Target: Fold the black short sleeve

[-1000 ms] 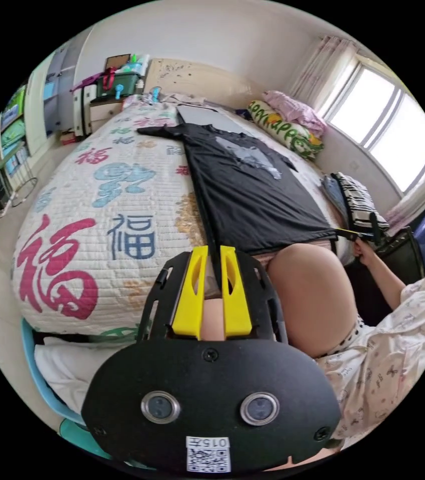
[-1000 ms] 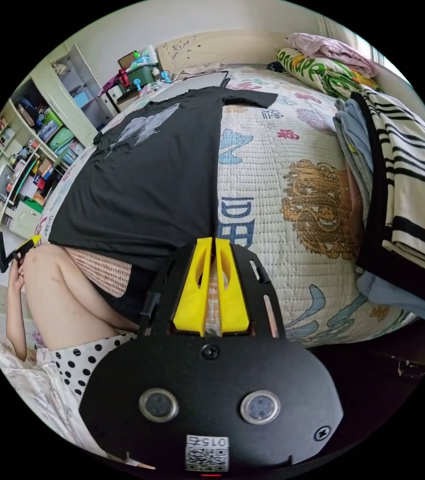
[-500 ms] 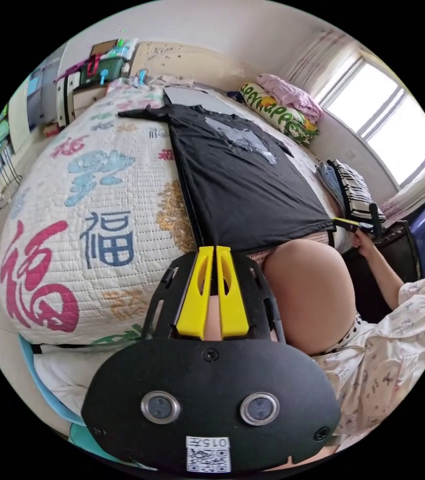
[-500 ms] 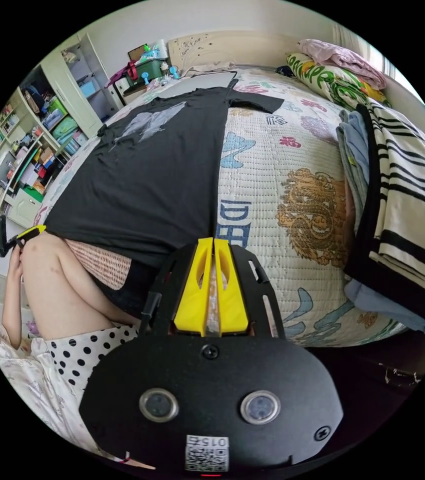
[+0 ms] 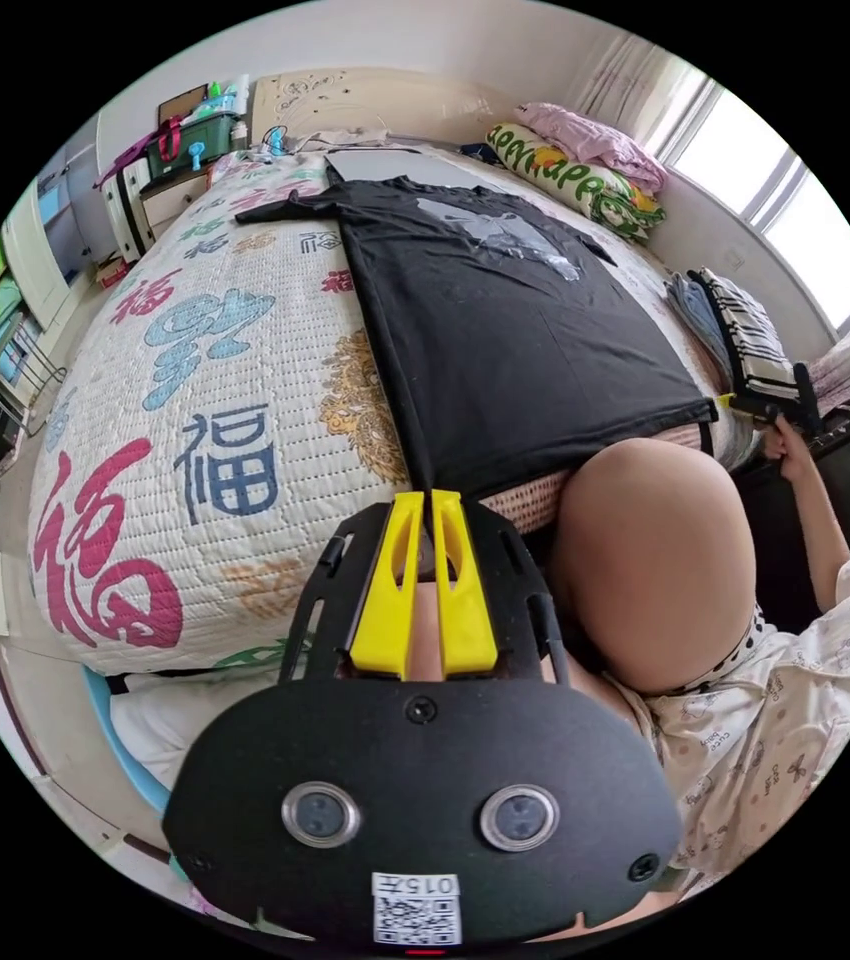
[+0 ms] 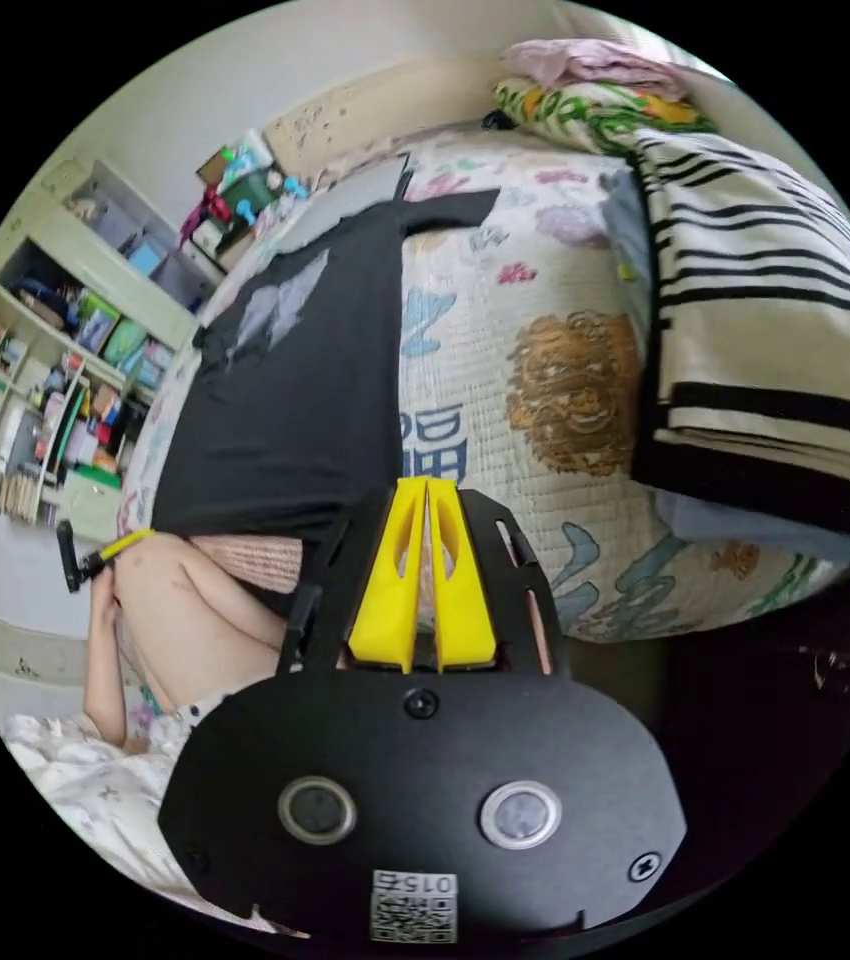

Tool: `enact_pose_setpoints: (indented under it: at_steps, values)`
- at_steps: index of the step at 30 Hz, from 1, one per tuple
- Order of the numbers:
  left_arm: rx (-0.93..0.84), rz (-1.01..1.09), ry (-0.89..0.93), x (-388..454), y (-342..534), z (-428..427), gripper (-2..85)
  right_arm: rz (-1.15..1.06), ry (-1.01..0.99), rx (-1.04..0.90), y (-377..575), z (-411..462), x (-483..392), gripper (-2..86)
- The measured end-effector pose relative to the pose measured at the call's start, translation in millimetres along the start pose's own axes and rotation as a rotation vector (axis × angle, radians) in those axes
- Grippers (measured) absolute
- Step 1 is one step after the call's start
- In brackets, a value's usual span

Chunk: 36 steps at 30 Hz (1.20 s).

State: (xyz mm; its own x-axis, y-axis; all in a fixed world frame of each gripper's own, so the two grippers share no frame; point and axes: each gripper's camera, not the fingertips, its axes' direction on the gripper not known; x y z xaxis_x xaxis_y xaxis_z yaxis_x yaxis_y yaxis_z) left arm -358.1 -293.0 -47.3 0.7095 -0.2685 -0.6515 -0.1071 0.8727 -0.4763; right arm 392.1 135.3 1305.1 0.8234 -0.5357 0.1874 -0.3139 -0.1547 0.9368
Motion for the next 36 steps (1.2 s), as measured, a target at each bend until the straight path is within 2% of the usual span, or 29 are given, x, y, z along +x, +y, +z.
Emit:
enact_pose_setpoints:
  at_steps: [3, 5, 6, 8, 11, 14, 21, 30, 33, 35, 36]
  values:
    - [-0.017, 0.043, -0.074, 22.1, -9.8, -5.5, 0.2, 0.111, -0.01, 0.308, 34.2, -108.9, -28.6, -0.5]
    - [-0.022, 0.06, -0.109, 33.0, -14.5, -8.2, 0.2, 0.042, -0.12, 0.656, 80.7, -212.6, -83.7, -0.5]
    - [-0.021, 0.064, -0.125, 38.6, -16.7, -10.5, 0.2, 0.013, -0.156, 0.739, 94.9, -236.0, -98.8, -0.5]
    - [-0.016, 0.064, -0.14, 44.5, -19.2, -14.2, 0.2, -0.109, -0.317, 1.03, 158.5, -315.1, -155.5, -0.6]
    - [-0.013, 0.061, -0.161, 52.5, -23.7, -20.0, 0.2, -0.233, -0.515, 1.256, 233.6, -384.3, -205.0, -0.5]
    - [-0.021, 0.074, -0.184, 60.2, -29.9, -24.4, 0.2, -0.274, -0.681, 1.389, 280.9, -423.7, -222.3, -0.5]
    - [-0.021, -0.009, -0.101, 44.1, -41.6, -34.1, 0.2, -0.289, -0.918, 1.4, 291.5, -474.4, -219.0, -0.6]
    - [-0.064, 0.047, -0.176, 58.7, -63.7, -33.8, 0.4, -0.307, -1.158, 1.428, 210.3, -519.3, -197.3, -0.5]
    - [-0.071, 0.048, -0.154, 51.8, -69.0, -34.4, 0.6, -0.25, -1.051, 1.407, 147.5, -521.0, -187.2, -0.5]
    - [-0.083, 0.052, -0.141, 46.6, -72.2, -35.5, 0.8, -0.164, -0.745, 1.304, 64.1, -501.2, -177.8, -0.3]
    - [-0.095, 0.058, -0.146, 44.3, -74.4, -36.9, 0.9, -0.124, -0.682, 1.262, 37.1, -490.4, -171.3, -0.1]
